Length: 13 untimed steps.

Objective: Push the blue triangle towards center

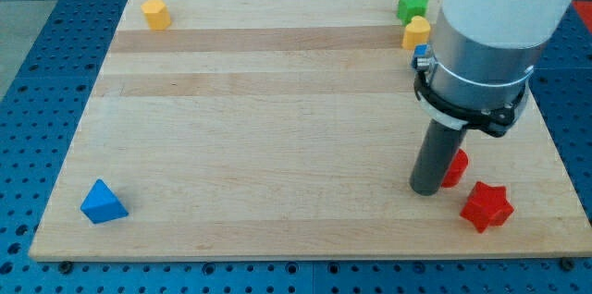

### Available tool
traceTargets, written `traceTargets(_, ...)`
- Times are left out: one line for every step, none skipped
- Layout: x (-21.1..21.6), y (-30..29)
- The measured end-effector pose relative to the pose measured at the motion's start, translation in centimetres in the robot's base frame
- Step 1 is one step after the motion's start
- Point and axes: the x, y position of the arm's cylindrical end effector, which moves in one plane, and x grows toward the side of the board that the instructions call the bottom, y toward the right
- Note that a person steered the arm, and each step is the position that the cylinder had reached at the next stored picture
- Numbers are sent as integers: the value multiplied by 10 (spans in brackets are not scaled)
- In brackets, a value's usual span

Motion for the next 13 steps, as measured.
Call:
traceTargets(0, 9)
traceTargets(-1, 10)
traceTargets(-2, 10)
traceTargets(-2, 9)
traceTargets(10, -36)
traceTargets(46, -99)
traceTargets(69, -140)
traceTargets(69, -248)
traceTargets(66, -366)
traceTargets(59, -381)
traceTargets(50, -381)
traceTargets(17, -382)
traceTargets(8, -382)
